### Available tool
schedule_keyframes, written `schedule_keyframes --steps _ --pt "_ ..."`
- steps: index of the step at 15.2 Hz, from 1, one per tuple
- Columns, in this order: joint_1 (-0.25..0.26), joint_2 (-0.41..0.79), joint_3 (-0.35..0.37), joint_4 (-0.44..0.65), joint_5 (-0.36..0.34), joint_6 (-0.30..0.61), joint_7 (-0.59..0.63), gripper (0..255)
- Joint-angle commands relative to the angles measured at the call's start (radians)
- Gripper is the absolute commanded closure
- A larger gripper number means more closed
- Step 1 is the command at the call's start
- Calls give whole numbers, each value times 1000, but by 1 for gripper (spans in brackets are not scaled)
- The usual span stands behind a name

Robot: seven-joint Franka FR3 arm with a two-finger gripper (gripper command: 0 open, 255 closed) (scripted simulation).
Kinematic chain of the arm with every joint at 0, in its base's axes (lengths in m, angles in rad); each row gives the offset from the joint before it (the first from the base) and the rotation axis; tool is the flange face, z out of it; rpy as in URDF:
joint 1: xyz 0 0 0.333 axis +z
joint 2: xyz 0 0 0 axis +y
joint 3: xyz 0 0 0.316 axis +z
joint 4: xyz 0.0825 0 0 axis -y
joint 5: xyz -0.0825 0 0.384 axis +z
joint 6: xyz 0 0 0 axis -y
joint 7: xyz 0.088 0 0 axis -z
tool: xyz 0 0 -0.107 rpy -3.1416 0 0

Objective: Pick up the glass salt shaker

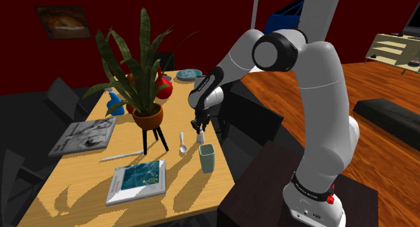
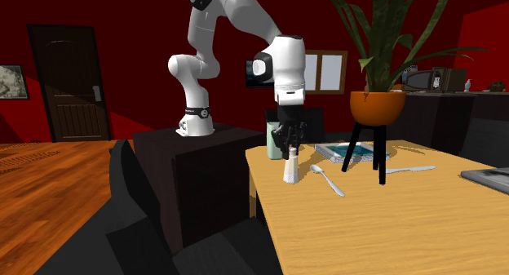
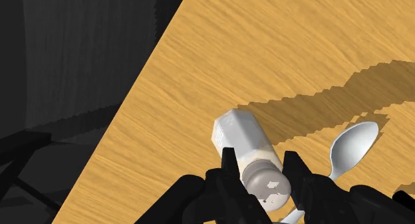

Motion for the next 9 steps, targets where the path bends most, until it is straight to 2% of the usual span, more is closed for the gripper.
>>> schedule_keyframes --steps 1,9 --pt "0 1 0 0 0 0 0 255" --pt "1 -11 -1 -2 -1 -9 2 255"
